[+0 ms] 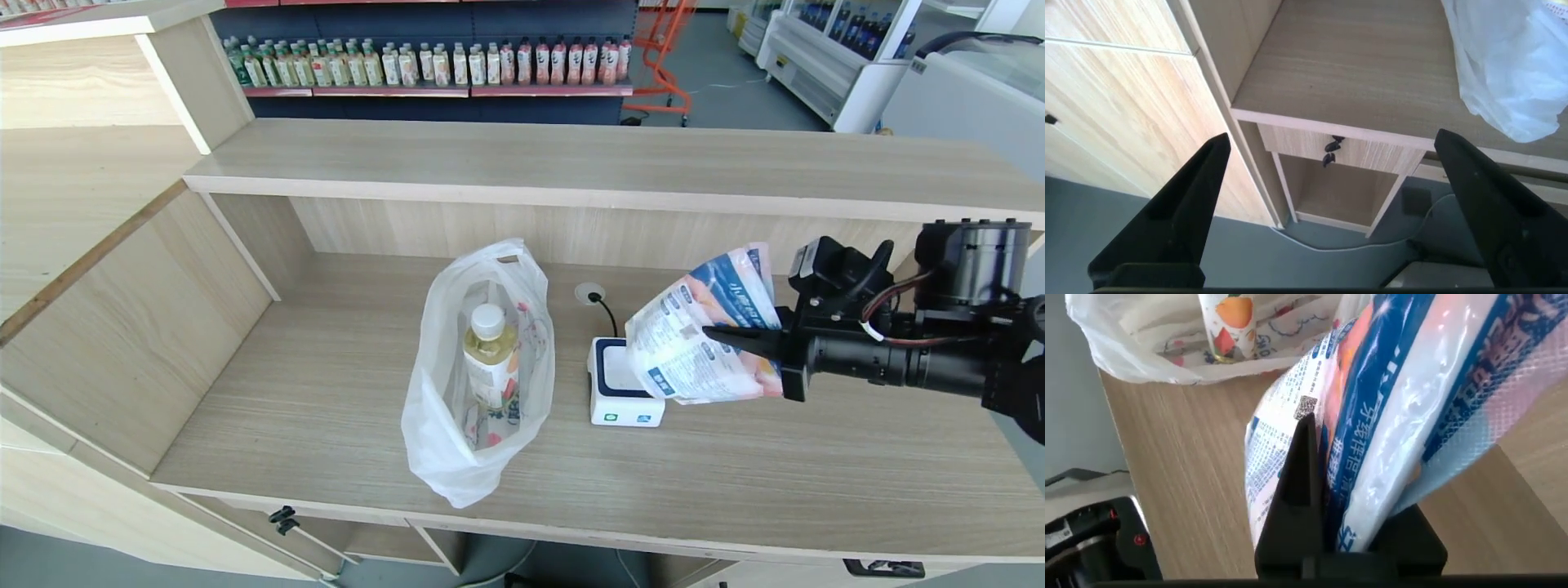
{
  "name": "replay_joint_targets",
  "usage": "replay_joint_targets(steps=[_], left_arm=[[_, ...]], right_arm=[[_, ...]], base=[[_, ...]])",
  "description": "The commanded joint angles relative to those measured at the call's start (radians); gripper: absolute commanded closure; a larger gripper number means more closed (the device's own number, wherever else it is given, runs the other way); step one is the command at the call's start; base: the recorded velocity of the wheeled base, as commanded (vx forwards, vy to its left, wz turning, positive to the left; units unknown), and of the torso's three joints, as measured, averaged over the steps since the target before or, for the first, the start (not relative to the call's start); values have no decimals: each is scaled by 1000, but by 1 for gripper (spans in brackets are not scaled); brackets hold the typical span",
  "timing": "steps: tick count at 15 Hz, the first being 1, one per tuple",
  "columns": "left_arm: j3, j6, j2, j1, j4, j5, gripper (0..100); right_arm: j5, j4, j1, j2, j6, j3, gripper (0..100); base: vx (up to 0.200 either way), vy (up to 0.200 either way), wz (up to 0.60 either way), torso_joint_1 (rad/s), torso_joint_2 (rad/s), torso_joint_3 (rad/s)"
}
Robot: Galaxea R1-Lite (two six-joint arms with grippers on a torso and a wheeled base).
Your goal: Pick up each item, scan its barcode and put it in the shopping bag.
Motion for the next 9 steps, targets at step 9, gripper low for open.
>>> replay_joint_targets(steps=[9], left_arm=[[0, 0, 0, 0, 0, 0, 0]], right_arm=[[91, -384, 58, 329, -64, -29, 100]], base=[[0, 0, 0, 0, 0, 0]])
